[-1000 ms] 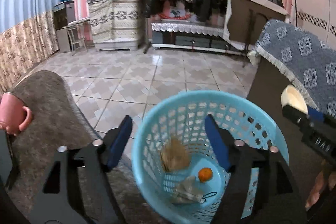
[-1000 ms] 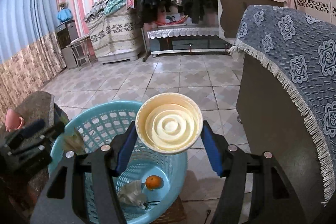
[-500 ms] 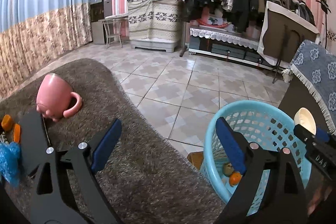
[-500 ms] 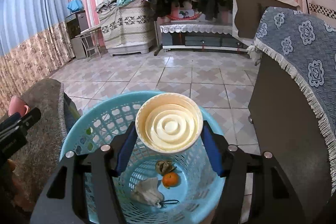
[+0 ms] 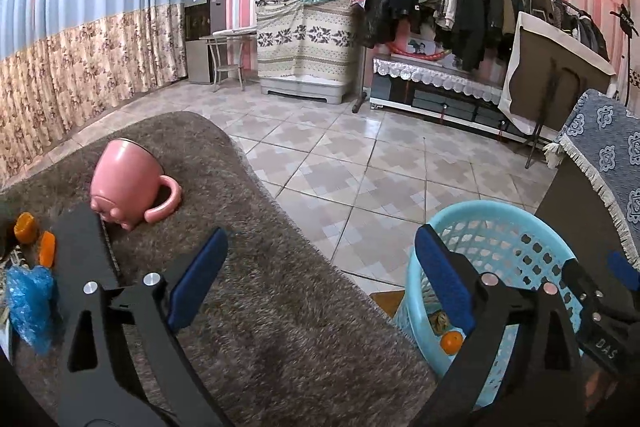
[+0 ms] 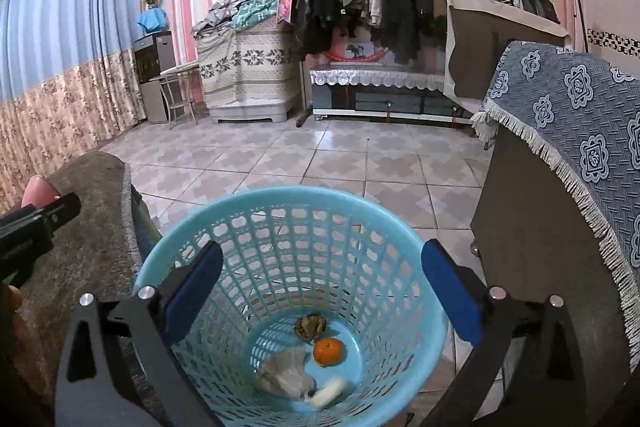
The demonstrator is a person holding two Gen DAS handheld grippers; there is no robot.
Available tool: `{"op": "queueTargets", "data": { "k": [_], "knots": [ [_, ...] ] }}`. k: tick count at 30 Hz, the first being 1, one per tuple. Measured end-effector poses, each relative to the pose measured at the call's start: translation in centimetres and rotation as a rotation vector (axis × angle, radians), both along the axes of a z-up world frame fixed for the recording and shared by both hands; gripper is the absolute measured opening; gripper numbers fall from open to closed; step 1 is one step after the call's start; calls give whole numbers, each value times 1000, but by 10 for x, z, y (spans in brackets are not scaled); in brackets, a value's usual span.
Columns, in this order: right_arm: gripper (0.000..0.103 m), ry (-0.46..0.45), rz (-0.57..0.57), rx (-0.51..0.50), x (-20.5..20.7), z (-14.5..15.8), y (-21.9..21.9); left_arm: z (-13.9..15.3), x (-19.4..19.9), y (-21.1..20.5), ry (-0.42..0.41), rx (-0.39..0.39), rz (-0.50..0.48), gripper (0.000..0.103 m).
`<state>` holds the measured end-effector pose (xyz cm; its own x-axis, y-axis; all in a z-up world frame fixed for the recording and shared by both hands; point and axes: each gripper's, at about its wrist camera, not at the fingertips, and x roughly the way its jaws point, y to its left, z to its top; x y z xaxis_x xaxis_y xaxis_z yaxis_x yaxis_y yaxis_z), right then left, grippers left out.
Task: Collect trash
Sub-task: 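Grasp another brown paper scrap with the left tool while the right tool grasps the blue plastic bag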
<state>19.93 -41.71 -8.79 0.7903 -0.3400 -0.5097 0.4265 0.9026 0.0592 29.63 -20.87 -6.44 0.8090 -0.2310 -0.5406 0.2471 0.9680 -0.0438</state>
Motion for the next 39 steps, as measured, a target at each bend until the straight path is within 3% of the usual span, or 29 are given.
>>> {"op": "queueTargets", "data": {
  "k": [4,11,20,23,30,33,39],
  "knots": [
    [97,3,8,-1,0,3,5,9,-13,18,-17,-5,19,97],
    [97,-24,20,24,-2,9,19,21,-39,63,-23,-7,80,97],
    [97,-26,131,-2,5,16,69,21,-77,145,-29,41,207,97],
    [97,-28,156,-4,9,20,83,17,-87,175,-38,80,263,97],
    [97,2,238,-64,18,21,122,1,-103,255,3,85,385,97],
    [97,12,285,-29,23,20,135,-8,-103,286,26,102,440,97],
    [97,44,336,-76,26,13,159,-21,-103,344,67,52,518,97]
  ]
}}
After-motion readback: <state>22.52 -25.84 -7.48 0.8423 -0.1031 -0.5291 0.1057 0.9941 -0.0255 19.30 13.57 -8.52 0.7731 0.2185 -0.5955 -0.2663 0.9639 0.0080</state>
